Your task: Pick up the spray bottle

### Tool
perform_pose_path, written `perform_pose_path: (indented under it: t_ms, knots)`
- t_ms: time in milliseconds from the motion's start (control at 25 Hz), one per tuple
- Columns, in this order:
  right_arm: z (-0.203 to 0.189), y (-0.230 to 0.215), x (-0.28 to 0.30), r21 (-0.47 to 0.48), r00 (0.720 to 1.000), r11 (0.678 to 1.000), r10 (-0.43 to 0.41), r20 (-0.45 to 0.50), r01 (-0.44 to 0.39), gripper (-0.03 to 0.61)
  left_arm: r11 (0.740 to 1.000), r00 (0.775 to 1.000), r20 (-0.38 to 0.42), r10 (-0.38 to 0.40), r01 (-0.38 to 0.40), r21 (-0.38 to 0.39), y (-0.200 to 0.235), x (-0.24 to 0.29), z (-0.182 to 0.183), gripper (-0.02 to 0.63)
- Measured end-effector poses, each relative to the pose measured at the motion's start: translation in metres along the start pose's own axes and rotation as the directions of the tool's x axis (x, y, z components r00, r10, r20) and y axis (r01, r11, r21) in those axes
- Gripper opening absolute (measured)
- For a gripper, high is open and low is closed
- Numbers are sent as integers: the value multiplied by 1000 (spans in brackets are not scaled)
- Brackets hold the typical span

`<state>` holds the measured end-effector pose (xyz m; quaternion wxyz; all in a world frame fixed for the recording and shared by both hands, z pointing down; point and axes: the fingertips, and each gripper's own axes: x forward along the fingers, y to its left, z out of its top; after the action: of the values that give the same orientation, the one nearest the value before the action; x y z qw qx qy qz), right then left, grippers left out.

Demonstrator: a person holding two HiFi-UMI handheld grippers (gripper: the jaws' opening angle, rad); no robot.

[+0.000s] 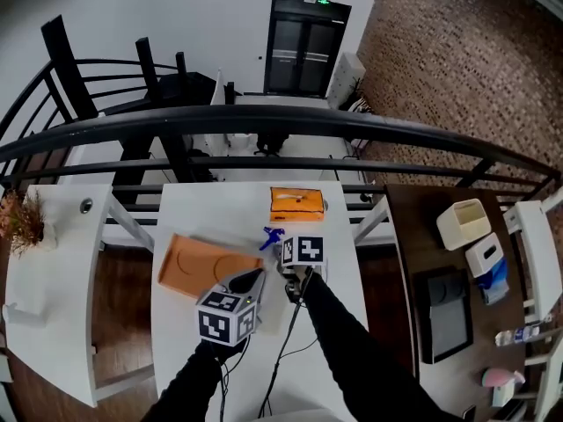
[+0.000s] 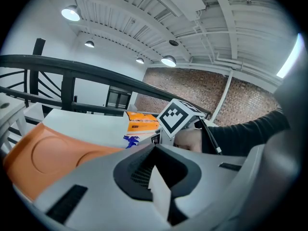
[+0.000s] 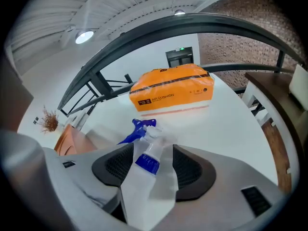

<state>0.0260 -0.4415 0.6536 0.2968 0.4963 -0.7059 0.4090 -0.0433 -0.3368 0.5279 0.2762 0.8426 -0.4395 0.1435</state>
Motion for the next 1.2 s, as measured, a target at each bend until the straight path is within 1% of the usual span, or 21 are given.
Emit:
perform_pose_path:
  t_ms: [40, 80, 200, 280, 360, 440, 600, 760, 840, 920, 1000, 1040, 1080, 1120, 1200]
  knots:
    - [0, 4, 1, 0, 1000, 1000, 22, -1, -22, 235, 1000, 1000, 2, -1, 1, -3, 0, 0, 0, 17]
    - [-1, 8, 2, 4, 999, 999, 48, 0, -48, 187, 1000, 1000, 3, -3, 3, -6, 0, -1, -1, 17]
    - [-5, 16, 3, 46, 994, 993, 109, 7, -109, 150, 1000, 1000, 4, -4, 5, -15, 1, -3, -5, 18]
    - [-5, 18, 1, 73, 991, 988, 135, 24, -136, 133, 1000, 1000, 5, -2, 2, -20, 3, -6, -7, 17]
    - [-2, 21, -4, 78, 988, 985, 151, 44, -154, 113, 1000, 1000, 5, 4, -4, -25, 5, -9, -9, 17]
    - [-1, 23, -9, 49, 987, 987, 154, 48, -156, 101, 1000, 1000, 4, 8, -8, -29, 4, -11, -11, 17]
    - [-7, 22, -18, -40, 991, 990, 132, 12, -132, 98, 1000, 1000, 7, 2, -2, -27, -2, -14, -14, 17]
    - [-18, 14, -24, -90, 992, 989, 114, -48, -118, 98, 1000, 1000, 7, -4, 4, -27, -9, -13, -18, 17]
    - [-21, 8, -27, -108, 992, 988, 105, -63, -112, 98, 1000, 1000, 7, -7, 8, -29, -13, -13, -19, 17]
    - [-20, 2, -33, -111, 994, 988, 107, -39, -110, 95, 999, 1000, 6, -11, 11, -32, -15, -13, -20, 18]
    - [-16, -3, -44, -107, 994, 988, 111, 20, -108, 78, 999, 1000, 4, -12, 12, -37, -15, -14, -22, 17]
    - [-14, -6, -51, -102, 992, 989, 114, 55, -108, 27, 999, 1000, 5, -12, 12, -38, -16, -14, -23, 17]
    - [-14, -7, -58, -102, 990, 989, 116, 80, -108, 11, 999, 1000, 6, -13, 14, -39, -17, -15, -23, 17]
    - [-15, -9, -63, -114, 989, 988, 118, 90, -107, 9, 999, 1000, 7, -15, 15, -39, -19, -15, -23, 17]
    - [-20, -11, -65, -150, 990, 983, 119, 71, -108, 6, 999, 1000, 7, -18, 18, -35, -24, -15, -23, 17]
